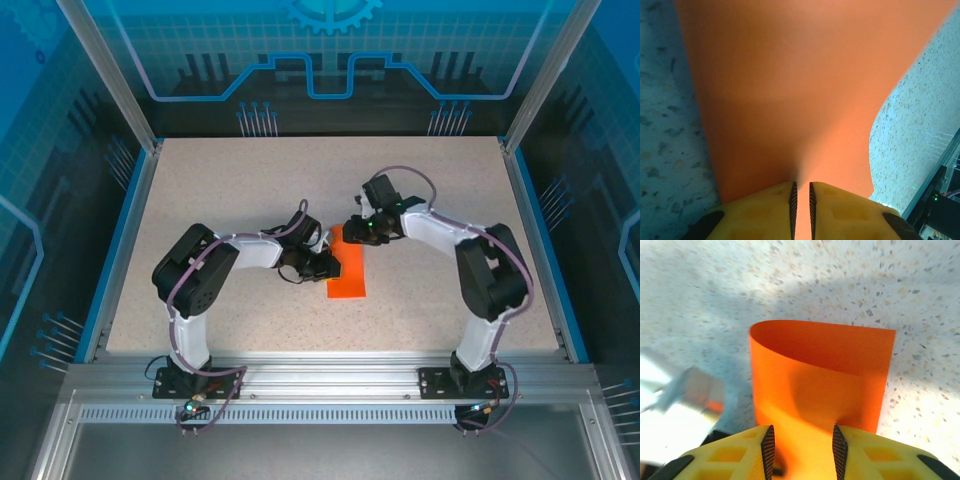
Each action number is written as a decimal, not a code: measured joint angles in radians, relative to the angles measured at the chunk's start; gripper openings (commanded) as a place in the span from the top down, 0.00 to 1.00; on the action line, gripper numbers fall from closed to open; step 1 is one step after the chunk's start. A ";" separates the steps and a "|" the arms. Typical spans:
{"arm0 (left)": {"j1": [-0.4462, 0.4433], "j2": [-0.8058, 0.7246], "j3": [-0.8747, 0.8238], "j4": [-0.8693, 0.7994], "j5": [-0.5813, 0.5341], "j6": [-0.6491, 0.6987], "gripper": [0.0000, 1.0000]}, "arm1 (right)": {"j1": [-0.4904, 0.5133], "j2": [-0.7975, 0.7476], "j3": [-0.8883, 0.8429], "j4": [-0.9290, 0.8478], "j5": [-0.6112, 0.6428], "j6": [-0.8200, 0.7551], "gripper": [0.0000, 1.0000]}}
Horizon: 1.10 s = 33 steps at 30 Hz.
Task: Fold a paper plane with a square sheet of paper (fold left side to right side)
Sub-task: Hold the square sheet of paper at the center of the table, then first fold the square sheet of paper in half at the center of the table.
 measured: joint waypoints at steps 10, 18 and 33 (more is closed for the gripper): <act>0.000 -0.002 -0.003 0.004 0.000 -0.009 0.82 | 0.105 -0.183 -0.240 0.006 -0.009 0.050 0.88; -0.002 -0.004 -0.005 0.005 -0.005 -0.009 0.82 | 0.150 -0.087 -0.249 0.021 -0.002 0.099 0.90; 0.000 -0.006 0.040 -0.049 -0.016 -0.009 0.83 | 0.150 -0.033 -0.250 0.006 0.015 0.114 0.91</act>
